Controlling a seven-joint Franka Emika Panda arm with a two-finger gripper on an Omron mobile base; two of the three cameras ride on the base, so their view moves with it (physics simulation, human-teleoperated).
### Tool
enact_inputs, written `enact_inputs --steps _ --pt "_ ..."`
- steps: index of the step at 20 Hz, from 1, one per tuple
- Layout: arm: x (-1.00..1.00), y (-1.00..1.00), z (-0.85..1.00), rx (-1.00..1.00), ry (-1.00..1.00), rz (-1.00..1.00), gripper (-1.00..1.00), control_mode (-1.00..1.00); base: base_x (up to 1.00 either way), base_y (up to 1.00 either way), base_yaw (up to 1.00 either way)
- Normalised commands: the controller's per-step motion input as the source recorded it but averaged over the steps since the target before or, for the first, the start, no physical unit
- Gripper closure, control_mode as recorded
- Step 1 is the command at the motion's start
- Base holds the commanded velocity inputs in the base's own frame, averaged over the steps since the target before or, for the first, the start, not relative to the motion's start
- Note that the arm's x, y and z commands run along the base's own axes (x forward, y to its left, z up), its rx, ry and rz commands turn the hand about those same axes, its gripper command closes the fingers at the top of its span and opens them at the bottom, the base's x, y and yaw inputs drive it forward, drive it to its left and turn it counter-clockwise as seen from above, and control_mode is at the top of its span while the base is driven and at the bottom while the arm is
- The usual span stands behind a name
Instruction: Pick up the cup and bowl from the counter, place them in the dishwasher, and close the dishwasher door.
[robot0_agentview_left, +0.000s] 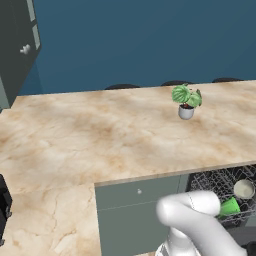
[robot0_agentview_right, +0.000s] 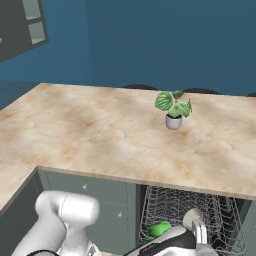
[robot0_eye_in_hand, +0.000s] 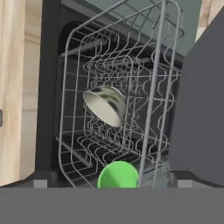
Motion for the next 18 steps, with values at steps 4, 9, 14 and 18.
enact_inputs --steps 4,9,14,18 --pt "-0.49 0.08 0.00 -0.03 -0.12 0.05 -1.00 -1.00 0.00 0.00 0.00" --pt "-0.30 0.00 0.00 0.00 -0.07 0.12 -1.00 -1.00 0.00 0.00 0.00" --pt "-0.34 -0.07 0.00 0.00 -0.07 0.14 -1.00 -1.00 0.00 0.00 0.00" --pt "-0.35 -0.09 -0.01 0.00 -0.08 0.14 -1.00 -1.00 0.00 0.00 0.00"
